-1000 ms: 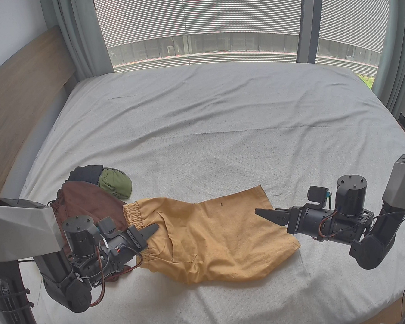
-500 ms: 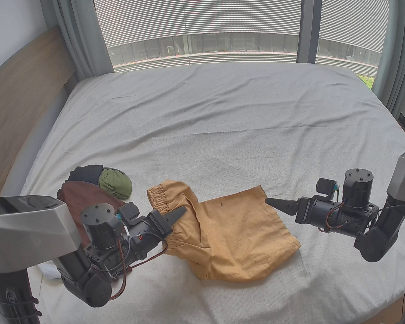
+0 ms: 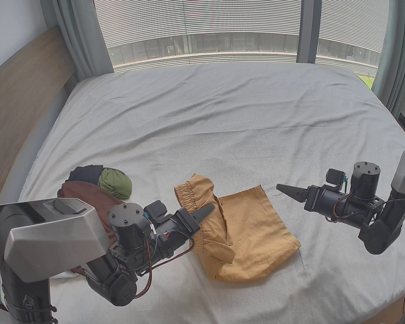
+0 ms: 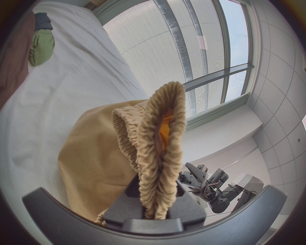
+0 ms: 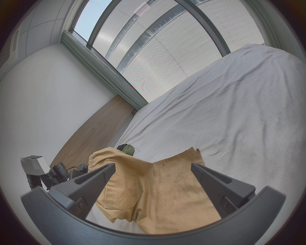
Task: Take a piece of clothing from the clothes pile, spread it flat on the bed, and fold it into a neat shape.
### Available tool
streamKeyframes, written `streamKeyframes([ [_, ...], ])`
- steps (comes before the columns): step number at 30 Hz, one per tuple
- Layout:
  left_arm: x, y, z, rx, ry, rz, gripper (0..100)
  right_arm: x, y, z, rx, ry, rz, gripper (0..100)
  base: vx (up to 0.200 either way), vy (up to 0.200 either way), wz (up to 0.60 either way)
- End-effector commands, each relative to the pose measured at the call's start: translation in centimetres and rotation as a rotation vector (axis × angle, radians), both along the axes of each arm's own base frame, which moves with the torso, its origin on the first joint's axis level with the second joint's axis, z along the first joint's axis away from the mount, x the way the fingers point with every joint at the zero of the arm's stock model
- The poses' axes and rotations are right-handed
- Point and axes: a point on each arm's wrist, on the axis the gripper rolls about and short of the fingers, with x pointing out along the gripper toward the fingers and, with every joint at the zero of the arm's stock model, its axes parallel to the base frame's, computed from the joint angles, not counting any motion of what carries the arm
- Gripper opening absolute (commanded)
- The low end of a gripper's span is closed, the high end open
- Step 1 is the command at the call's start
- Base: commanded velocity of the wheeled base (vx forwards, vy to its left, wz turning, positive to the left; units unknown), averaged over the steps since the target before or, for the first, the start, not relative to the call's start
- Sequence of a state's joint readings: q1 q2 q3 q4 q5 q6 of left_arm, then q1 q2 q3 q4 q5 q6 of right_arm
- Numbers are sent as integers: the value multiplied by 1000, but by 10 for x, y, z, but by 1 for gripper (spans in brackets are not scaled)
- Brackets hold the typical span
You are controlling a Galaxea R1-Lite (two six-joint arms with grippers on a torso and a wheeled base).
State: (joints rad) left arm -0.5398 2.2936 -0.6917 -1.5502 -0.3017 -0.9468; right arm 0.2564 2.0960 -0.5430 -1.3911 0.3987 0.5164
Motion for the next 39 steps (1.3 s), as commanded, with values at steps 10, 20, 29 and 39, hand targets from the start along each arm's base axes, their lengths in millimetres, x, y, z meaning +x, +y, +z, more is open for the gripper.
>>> streamKeyframes([
  [10, 11, -41, -23, -62, 34, -76, 0, 8, -19, 3, 11, -13, -36, 100, 0, 0, 0],
  [20, 18, -57, -41, -60, 33, -95, 0, 10, -18, 4, 13, -18, -33, 100, 0, 0, 0],
  [29, 20, -58, -43, -62, 33, -98, 0, 10, -18, 3, 13, -16, -32, 100, 0, 0, 0],
  [39, 22, -59, -42, -68, 22, -95, 100, 10, -18, 4, 14, -19, -30, 100, 0, 0, 0],
])
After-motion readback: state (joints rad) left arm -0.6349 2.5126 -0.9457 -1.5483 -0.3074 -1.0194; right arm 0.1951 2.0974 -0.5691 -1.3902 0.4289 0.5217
